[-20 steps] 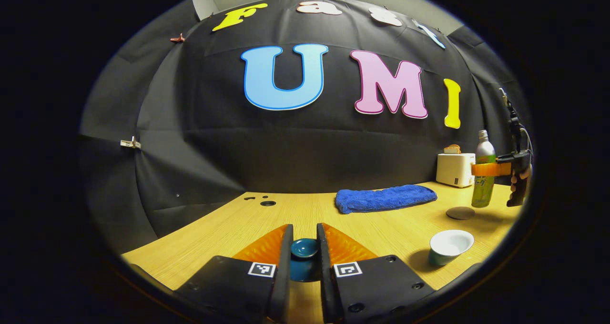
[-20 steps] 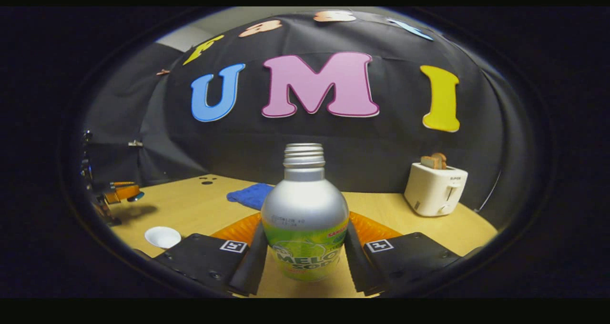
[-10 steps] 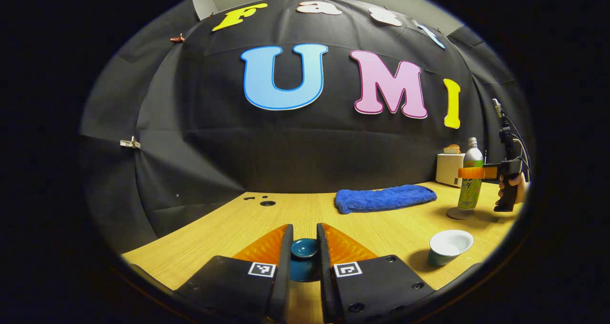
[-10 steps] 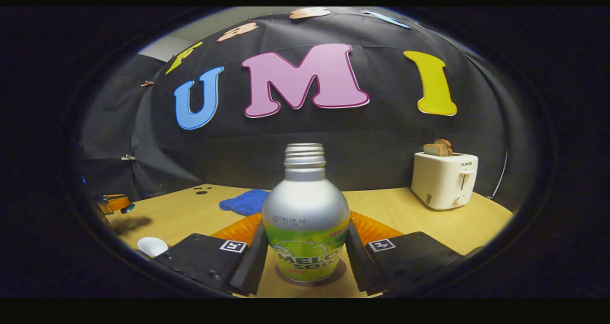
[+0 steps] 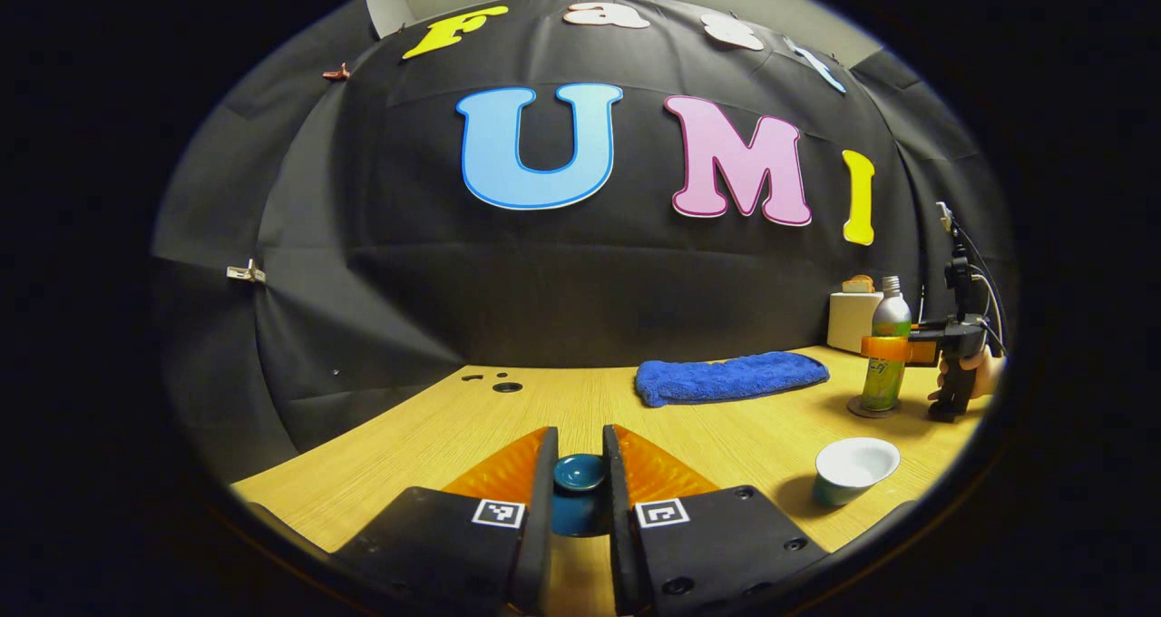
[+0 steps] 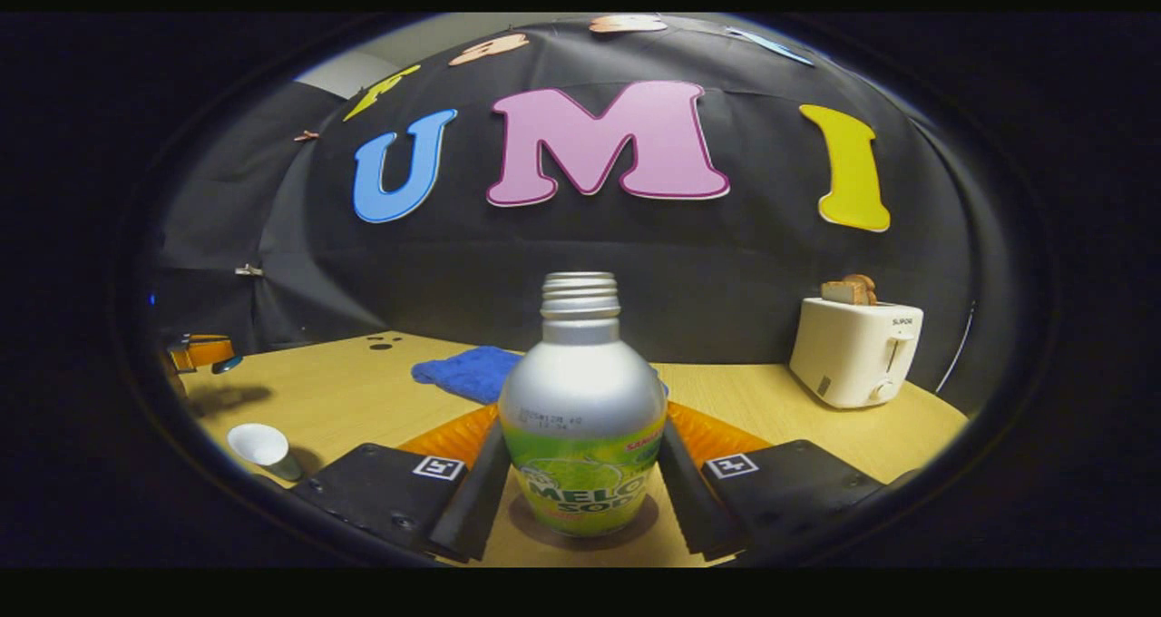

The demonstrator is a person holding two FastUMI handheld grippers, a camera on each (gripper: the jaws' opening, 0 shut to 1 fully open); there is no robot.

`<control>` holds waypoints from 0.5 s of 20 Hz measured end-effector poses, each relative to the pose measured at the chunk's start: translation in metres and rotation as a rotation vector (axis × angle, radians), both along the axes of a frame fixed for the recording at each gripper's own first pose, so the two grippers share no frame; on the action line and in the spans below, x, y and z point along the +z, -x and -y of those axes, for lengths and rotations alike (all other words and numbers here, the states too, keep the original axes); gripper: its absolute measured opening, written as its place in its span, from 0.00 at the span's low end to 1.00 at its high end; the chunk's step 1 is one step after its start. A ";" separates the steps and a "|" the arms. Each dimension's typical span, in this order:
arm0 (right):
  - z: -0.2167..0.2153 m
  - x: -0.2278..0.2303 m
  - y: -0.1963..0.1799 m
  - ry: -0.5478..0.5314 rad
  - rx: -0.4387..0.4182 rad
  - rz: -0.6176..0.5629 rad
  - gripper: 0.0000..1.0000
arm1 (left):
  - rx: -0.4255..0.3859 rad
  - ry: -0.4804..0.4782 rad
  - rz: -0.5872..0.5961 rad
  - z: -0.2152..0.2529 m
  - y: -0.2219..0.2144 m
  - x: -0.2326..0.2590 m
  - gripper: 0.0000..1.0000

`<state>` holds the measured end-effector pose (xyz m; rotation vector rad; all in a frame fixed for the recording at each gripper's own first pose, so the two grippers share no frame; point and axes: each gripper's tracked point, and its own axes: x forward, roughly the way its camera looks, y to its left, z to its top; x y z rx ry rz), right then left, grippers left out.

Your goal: Open the teacup lid with one hand, grasp the water bottle and pour water into the teacup with the other hand; after pouring, place the water bottle on the coaster and then close the teacup lid.

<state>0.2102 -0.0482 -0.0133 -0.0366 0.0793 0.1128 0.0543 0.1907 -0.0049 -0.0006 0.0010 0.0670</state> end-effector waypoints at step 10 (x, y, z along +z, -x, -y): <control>0.008 -0.020 0.021 -0.006 -0.021 -0.123 0.96 | 0.000 0.000 0.000 0.000 0.000 0.000 0.31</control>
